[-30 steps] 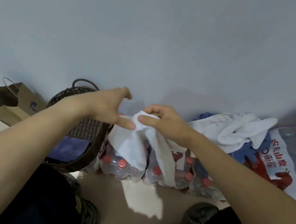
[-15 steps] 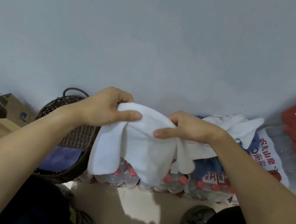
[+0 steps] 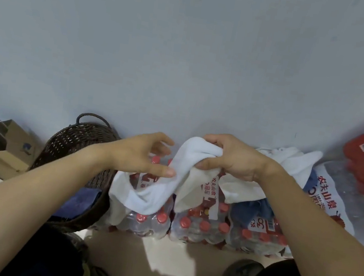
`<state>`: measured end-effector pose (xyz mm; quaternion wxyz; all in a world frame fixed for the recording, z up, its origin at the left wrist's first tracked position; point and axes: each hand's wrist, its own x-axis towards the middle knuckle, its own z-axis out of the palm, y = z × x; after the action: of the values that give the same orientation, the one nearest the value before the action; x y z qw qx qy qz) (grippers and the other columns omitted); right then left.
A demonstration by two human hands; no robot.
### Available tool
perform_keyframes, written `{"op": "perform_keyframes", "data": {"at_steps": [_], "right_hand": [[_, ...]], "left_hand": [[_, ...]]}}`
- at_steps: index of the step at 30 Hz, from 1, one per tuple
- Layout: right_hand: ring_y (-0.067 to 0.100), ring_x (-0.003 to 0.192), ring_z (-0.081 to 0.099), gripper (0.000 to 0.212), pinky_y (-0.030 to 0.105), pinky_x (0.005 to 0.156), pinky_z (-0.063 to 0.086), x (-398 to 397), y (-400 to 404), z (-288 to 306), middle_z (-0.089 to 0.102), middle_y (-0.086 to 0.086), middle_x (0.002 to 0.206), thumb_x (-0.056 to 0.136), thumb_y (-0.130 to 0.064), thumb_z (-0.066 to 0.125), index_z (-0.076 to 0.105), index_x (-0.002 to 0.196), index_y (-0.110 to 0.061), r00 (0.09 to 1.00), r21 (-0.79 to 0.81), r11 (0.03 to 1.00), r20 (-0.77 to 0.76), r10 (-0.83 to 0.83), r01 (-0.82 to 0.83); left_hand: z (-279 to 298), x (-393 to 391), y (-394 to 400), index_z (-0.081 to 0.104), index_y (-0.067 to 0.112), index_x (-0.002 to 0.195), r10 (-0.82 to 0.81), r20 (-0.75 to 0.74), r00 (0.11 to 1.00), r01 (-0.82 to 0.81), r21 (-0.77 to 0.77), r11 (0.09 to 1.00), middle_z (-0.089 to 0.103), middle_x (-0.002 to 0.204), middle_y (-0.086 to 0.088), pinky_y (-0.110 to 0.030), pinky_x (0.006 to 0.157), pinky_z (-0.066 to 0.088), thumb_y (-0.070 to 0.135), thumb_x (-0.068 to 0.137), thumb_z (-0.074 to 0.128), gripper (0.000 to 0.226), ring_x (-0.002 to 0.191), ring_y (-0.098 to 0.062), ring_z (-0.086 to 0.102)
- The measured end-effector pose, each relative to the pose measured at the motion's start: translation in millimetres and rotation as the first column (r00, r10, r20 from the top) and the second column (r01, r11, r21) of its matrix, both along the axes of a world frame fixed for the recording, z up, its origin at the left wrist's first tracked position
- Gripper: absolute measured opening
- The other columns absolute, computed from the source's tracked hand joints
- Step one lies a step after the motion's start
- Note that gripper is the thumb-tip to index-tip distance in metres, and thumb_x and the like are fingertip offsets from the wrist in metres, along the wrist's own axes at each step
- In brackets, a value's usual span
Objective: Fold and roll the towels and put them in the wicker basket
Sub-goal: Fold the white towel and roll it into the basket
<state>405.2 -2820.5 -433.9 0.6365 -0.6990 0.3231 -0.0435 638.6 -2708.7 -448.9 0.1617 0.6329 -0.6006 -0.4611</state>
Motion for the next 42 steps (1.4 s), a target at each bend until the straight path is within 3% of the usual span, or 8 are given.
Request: {"op": "perform_keyframes", "data": {"at_steps": [3, 8, 17, 23, 29, 32, 37, 42], "right_hand": [[0.009, 0.077, 0.068, 0.031, 0.019, 0.059, 0.051, 5.1, 6.2, 0.8, 0.072, -0.001, 0.088, 0.077, -0.004, 0.08, 0.069, 0.106, -0.008, 0.998, -0.051, 0.996, -0.002, 0.067, -0.067], [0.014, 0.082, 0.072, 0.027, 0.021, 0.063, 0.053, 0.9, 5.5, -0.6, 0.076, 0.001, 0.092, 0.081, -0.017, 0.079, 0.072, 0.104, -0.007, 0.997, 0.034, 0.999, 0.072, -0.024, 0.022], [0.034, 0.105, 0.067, 0.047, 0.045, 0.092, 0.054, 4.6, 2.8, -0.6, 0.07, 0.018, 0.117, 0.086, -0.036, 0.066, 0.066, 0.118, -0.002, 0.967, 0.13, 0.975, 0.16, -0.199, 0.179], [0.022, 0.087, 0.07, 0.039, 0.032, 0.074, 0.057, 2.9, 5.4, 8.0, 0.073, 0.009, 0.098, 0.08, -0.03, 0.078, 0.067, 0.102, 0.0, 0.961, -0.004, 0.987, 0.226, -0.159, 0.164], [0.018, 0.09, 0.071, 0.015, 0.025, 0.074, 0.056, -5.4, 3.8, 17.4, 0.074, 0.006, 0.099, 0.085, -0.012, 0.074, 0.07, 0.099, -0.009, 0.976, -0.055, 0.994, 0.203, -0.083, 0.096], [0.017, 0.083, 0.068, 0.014, 0.026, 0.074, 0.052, -4.6, 5.7, 22.2, 0.072, 0.007, 0.092, 0.089, -0.019, 0.071, 0.073, 0.095, -0.007, 0.979, -0.125, 0.983, 0.172, -0.11, 0.132], [0.015, 0.07, 0.06, 0.034, 0.028, 0.064, 0.045, 10.4, 18.8, 23.2, 0.063, 0.009, 0.075, 0.086, -0.034, 0.074, 0.068, 0.085, -0.001, 0.976, -0.234, 0.959, 0.183, -0.12, 0.162], [0.014, 0.078, 0.07, 0.024, 0.022, 0.066, 0.053, 9.2, 21.6, 30.2, 0.073, 0.001, 0.086, 0.08, -0.036, 0.081, 0.073, 0.092, -0.016, 0.985, -0.179, 0.98, 0.162, -0.052, 0.081]], "left_hand": [[0.5, -23.2, -4.4, 0.05, 0.028, 0.13, 0.046, -0.235, 0.971, -0.067, -0.083, 0.994, 0.069, 0.115, 0.01, -0.031, 0.099, 0.051, 0.046, 0.067, 0.084, 0.073, 0.109, -0.002, 0.064], [7.5, -24.0, -7.4, 0.071, 0.013, 0.09, 0.141, -0.297, 0.944, -0.186, -0.13, 0.974, 0.069, 0.079, 0.0, -0.032, 0.066, 0.047, 0.044, 0.077, 0.078, 0.034, 0.069, -0.013, 0.06], [27.3, -8.2, -5.2, 0.063, 0.005, 0.118, 0.375, -0.633, 0.677, -0.464, 0.027, 0.885, 0.067, 0.115, -0.025, -0.076, 0.087, 0.039, 0.031, 0.075, 0.079, 0.053, 0.099, -0.039, 0.065], [34.7, -7.7, -5.7, 0.053, -0.001, 0.118, 0.433, -0.682, 0.59, -0.564, 0.036, 0.825, 0.063, 0.118, -0.028, -0.078, 0.088, 0.034, 0.029, 0.072, 0.081, 0.062, 0.096, -0.038, 0.061], [31.2, 1.8, -5.7, 0.069, 0.006, 0.111, 0.378, -0.661, 0.648, -0.579, -0.105, 0.808, 0.071, 0.112, -0.018, -0.05, 0.091, 0.053, 0.021, 0.082, 0.075, 0.033, 0.101, -0.034, 0.068], [29.6, 8.4, -4.5, 0.07, 0.009, 0.103, 0.34, -0.639, 0.69, -0.527, -0.122, 0.841, 0.072, 0.107, -0.016, -0.051, 0.09, 0.052, 0.017, 0.079, 0.075, 0.026, 0.096, -0.033, 0.068], [26.3, -10.4, -0.4, 0.061, 0.01, 0.116, 0.28, -0.603, 0.747, -0.31, 0.057, 0.949, 0.069, 0.115, -0.015, -0.053, 0.095, 0.05, 0.034, 0.057, 0.092, 0.07, 0.105, -0.033, 0.067], [31.5, -25.7, 0.9, 0.069, 0.007, 0.11, 0.246, -0.579, 0.777, -0.275, 0.04, 0.961, 0.071, 0.11, -0.02, -0.053, 0.094, 0.053, 0.027, 0.066, 0.087, 0.052, 0.104, -0.038, 0.068]]}}
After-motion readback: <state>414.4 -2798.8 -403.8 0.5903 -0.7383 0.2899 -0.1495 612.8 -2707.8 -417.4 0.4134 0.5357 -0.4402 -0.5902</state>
